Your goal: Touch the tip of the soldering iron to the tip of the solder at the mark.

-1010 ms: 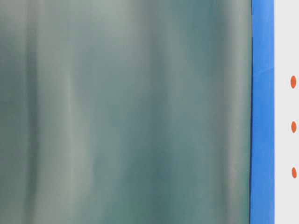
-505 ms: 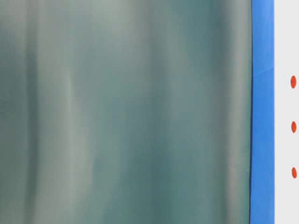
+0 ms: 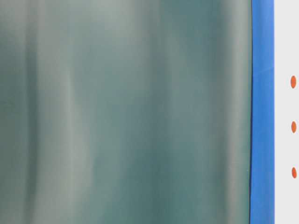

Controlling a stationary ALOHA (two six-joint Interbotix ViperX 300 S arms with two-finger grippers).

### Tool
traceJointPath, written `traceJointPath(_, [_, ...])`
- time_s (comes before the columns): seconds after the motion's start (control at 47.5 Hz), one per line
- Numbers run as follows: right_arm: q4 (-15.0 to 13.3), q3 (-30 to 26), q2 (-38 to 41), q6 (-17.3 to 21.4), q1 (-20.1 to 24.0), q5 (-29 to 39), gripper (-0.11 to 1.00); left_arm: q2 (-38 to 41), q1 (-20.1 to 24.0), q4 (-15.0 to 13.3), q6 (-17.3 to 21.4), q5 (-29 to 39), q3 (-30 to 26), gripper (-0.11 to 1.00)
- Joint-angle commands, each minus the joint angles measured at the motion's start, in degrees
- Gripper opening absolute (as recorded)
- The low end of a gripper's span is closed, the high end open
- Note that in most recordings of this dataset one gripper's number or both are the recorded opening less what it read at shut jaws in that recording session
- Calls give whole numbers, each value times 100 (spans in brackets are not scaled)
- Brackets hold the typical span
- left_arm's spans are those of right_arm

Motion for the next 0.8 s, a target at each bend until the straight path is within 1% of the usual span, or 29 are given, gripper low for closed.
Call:
traceJointPath(0.0, [-53, 88, -369, 9, -79, 114, 86, -519, 88, 9, 35, -132, 149, 78])
traceJointPath(0.126, [-53, 457, -782, 53, -202, 0, 86, -1318, 114, 9, 35, -264, 650, 77])
traceJointPath(0.231, [-44, 905, -1063, 70, -325, -369, 86, -1872, 123, 9, 35, -422, 1099, 77])
traceJointPath(0.4, [0, 1397, -1143, 79, -466, -958, 86, -2663, 114, 9, 0, -580, 1749, 77])
traceJointPath(0.505, [62, 1731, -1046, 88, -536, -1512, 86, -2936, 114, 9, -26, -615, 2039, 76])
traceJointPath(0.61, [141, 1995, -914, 149, -624, -2013, 86, -3032, 114, 9, -62, -615, 2259, 76])
traceJointPath(0.694, [185, 2162, -782, 193, -729, -2347, 86, -3032, 114, 9, -62, -615, 2347, 76])
traceJointPath(0.778, [202, 2224, -668, 220, -809, -2540, 86, -3041, 114, 9, -70, -615, 2373, 76])
